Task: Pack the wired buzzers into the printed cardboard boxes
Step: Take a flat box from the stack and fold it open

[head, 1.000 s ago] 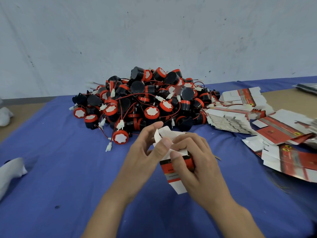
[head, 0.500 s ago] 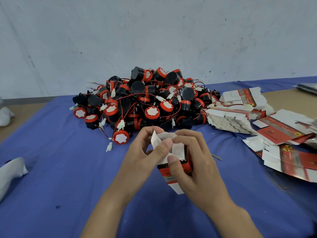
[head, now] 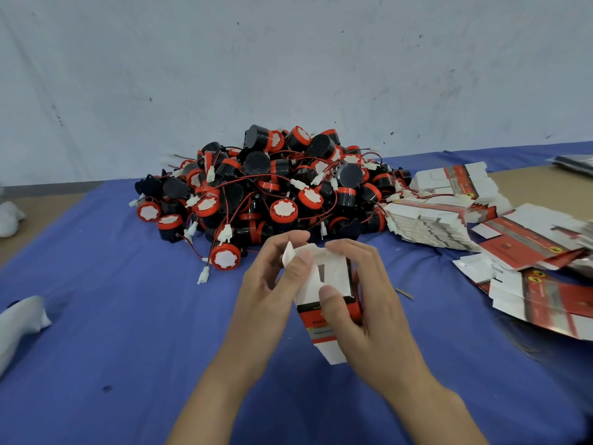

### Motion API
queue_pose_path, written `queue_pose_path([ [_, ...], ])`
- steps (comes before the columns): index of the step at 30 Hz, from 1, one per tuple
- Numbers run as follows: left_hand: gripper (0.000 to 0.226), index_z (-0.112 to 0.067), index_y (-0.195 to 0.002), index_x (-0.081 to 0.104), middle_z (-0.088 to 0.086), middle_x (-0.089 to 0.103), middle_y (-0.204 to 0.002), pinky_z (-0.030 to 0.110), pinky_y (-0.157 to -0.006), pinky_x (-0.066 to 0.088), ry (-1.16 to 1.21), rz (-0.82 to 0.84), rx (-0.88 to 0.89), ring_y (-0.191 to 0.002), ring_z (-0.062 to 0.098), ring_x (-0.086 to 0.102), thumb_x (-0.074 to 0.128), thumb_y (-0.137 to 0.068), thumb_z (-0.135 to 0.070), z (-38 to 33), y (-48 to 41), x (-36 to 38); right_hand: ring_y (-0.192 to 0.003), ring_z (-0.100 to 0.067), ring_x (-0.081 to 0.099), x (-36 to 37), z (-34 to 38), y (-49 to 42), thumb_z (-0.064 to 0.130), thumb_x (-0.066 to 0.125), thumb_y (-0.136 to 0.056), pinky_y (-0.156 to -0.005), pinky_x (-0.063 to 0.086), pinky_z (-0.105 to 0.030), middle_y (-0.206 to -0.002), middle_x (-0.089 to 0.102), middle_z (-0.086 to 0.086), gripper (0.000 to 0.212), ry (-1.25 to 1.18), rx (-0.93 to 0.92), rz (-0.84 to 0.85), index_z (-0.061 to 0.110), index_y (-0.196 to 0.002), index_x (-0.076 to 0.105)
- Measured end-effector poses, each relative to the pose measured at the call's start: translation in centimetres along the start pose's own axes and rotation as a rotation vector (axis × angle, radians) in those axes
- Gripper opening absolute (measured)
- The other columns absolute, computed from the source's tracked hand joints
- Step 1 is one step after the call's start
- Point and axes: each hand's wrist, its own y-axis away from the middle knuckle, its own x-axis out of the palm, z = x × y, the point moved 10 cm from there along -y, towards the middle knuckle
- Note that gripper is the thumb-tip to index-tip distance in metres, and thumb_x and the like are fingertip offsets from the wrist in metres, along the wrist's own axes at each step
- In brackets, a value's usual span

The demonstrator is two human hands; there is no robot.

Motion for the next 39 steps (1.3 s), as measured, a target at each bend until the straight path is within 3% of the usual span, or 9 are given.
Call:
queue_pose_path([
  [3, 0.030, -0.023, -0.113, 0.063, 0.001, 0.070, -0.106, 0.027, -0.081, 0.057, 0.019, -0.048, 0.005, -0.098, 0.017, 0.068, 0.055, -0.094, -0.044, 0.1, 0.0, -0.3, -0.125, -0.014, 0.051, -0.1, -0.2, -0.1, 0.048, 0.047, -0.092, -0.086, 0.049, -0.020, -0.132, 0.042, 0.023, 0.019, 0.011, 0.026, -0.006, 0.037, -0.105, 0.054],
  [7, 0.035, -0.024, -0.114, 0.063, 0.001, 0.070, -0.107, 0.027, -0.082, 0.058, 0.015, -0.054, 0.018, -0.099, 0.019, 0.068, 0.056, -0.092, -0.050, 0.0, 0.1, -0.2, -0.125, -0.013, 0.050, -0.3, -0.1, -0.2, 0.049, 0.047, -0.091, -0.085, 0.048, -0.021, -0.132, 0.043, 0.022, 0.017, 0.033, 0.020, -0.027, 0.035, -0.099, 0.053],
  [13, 0.037, -0.032, -0.116, 0.065, -0.002, 0.072, -0.113, 0.030, -0.088, 0.058, 0.018, -0.026, -0.014, -0.106, 0.016, 0.069, 0.061, -0.089, -0.056, 0.5, -0.2, -0.2, -0.125, -0.016, 0.050, -1.0, 0.0, -0.2, 0.047, 0.049, -0.091, -0.091, 0.047, -0.026, -0.130, 0.045, 0.017, 0.021, 0.051, 0.004, -0.057, 0.030, -0.101, 0.056],
  [17, 0.041, -0.032, -0.117, 0.065, -0.006, 0.071, -0.110, 0.028, -0.085, 0.058, 0.006, 0.000, -0.023, -0.104, 0.015, 0.069, 0.060, -0.087, -0.059, 0.7, -0.3, 0.0, -0.125, -0.017, 0.050, -0.9, 0.2, -0.2, 0.045, 0.047, -0.093, -0.092, 0.046, -0.024, -0.126, 0.045, 0.023, 0.017, 0.023, -0.005, -0.044, 0.038, -0.108, 0.052],
  [22, 0.024, -0.036, -0.115, 0.061, -0.007, 0.071, -0.102, 0.021, -0.081, 0.056, -0.051, 0.048, -0.001, -0.097, 0.009, 0.068, 0.057, -0.094, -0.047, 0.5, -0.1, 0.6, -0.121, -0.016, 0.050, -0.6, -0.1, -0.1, 0.042, 0.047, -0.092, -0.094, 0.041, -0.018, -0.122, 0.046, 0.023, 0.030, 0.037, -0.004, -0.009, 0.035, -0.122, 0.048],
  [28, 0.024, -0.041, -0.118, 0.059, -0.008, 0.070, -0.101, 0.020, -0.080, 0.055, -0.101, 0.047, 0.028, -0.098, 0.009, 0.069, 0.049, -0.096, -0.041, 0.4, 0.3, 0.7, -0.121, -0.010, 0.046, 0.1, 0.4, 0.1, 0.039, 0.047, -0.091, -0.096, 0.036, -0.011, -0.122, 0.044, 0.027, 0.030, 0.088, -0.043, 0.026, 0.036, -0.121, 0.048],
  [33, 0.029, -0.041, -0.124, 0.057, -0.010, 0.068, -0.108, 0.017, -0.082, 0.053, -0.070, 0.044, 0.012, -0.101, 0.006, 0.067, 0.046, -0.097, -0.042, 0.9, 0.6, 0.7, -0.122, -0.010, 0.048, 0.7, 0.4, 0.2, 0.040, 0.048, -0.091, -0.098, 0.037, -0.014, -0.123, 0.046, 0.024, 0.033, 0.091, -0.040, 0.035, 0.030, -0.123, 0.053],
  [39, 0.033, -0.035, -0.128, 0.057, -0.012, 0.068, -0.110, 0.015, -0.080, 0.053, -0.029, 0.028, 0.003, -0.102, 0.005, 0.068, 0.047, -0.096, -0.037, 1.0, 0.6, 0.5, -0.121, -0.011, 0.051, 0.7, 0.6, 0.1, 0.040, 0.049, -0.091, -0.097, 0.041, -0.017, -0.123, 0.047, 0.026, 0.034, 0.092, -0.046, 0.019, 0.036, -0.125, 0.050],
])
